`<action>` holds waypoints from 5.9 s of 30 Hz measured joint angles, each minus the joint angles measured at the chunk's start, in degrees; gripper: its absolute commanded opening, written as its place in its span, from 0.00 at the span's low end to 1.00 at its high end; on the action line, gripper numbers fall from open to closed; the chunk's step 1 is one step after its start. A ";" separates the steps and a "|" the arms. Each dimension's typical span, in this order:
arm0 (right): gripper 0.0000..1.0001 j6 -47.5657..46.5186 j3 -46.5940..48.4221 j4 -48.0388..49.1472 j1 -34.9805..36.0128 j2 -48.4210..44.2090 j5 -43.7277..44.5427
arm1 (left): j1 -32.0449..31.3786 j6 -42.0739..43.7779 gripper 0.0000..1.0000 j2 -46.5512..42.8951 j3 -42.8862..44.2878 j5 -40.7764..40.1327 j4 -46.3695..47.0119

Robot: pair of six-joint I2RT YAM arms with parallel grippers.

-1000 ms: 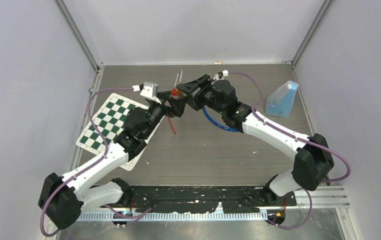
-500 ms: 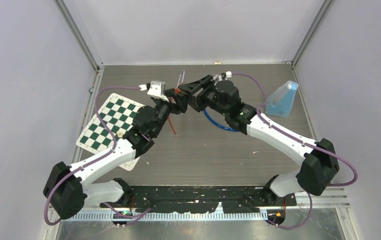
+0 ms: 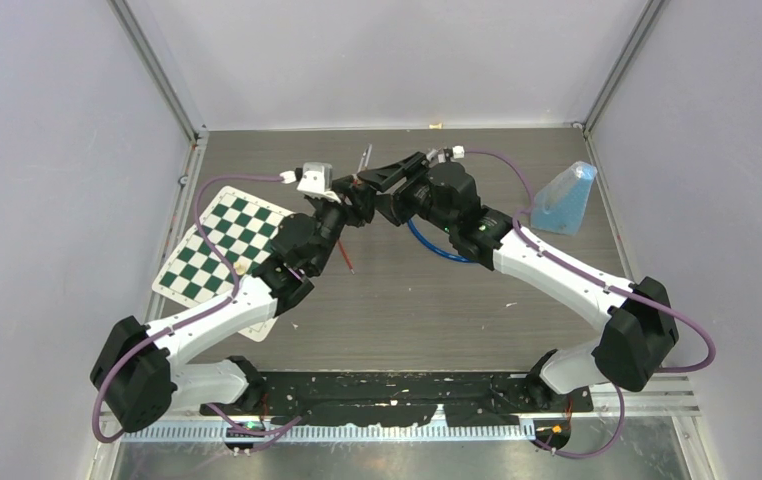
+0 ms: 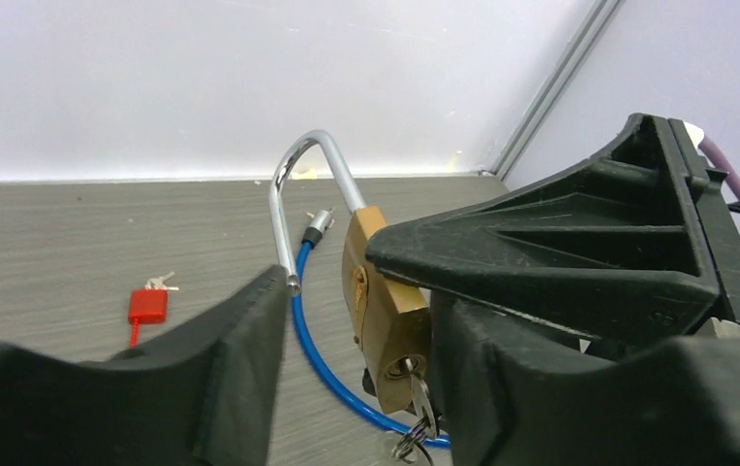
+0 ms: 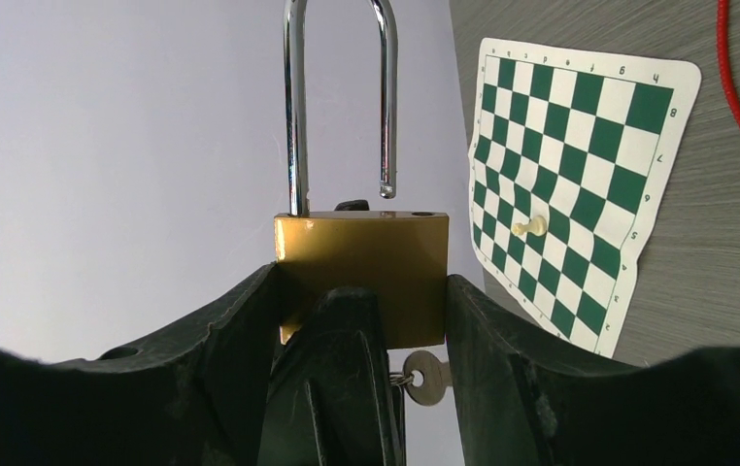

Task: Lock with the key
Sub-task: Pick up the lock from the center of the board, then lock the lock.

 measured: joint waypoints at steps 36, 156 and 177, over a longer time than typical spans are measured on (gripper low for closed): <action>0.75 6.21 -1.90 3.67 0.09 0.00 -1.27 | -1.14 5.44 0.00 -0.11 -1.90 -0.13 3.80; 0.05 -52.26 -16.48 -0.04 -0.24 -21.99 -5.29 | 12.70 -17.20 0.00 -2.34 14.93 58.18 -35.45; 0.05 -52.43 -18.01 1.66 1.60 -20.35 -0.13 | 12.15 -20.04 0.00 -3.39 7.15 55.49 -24.57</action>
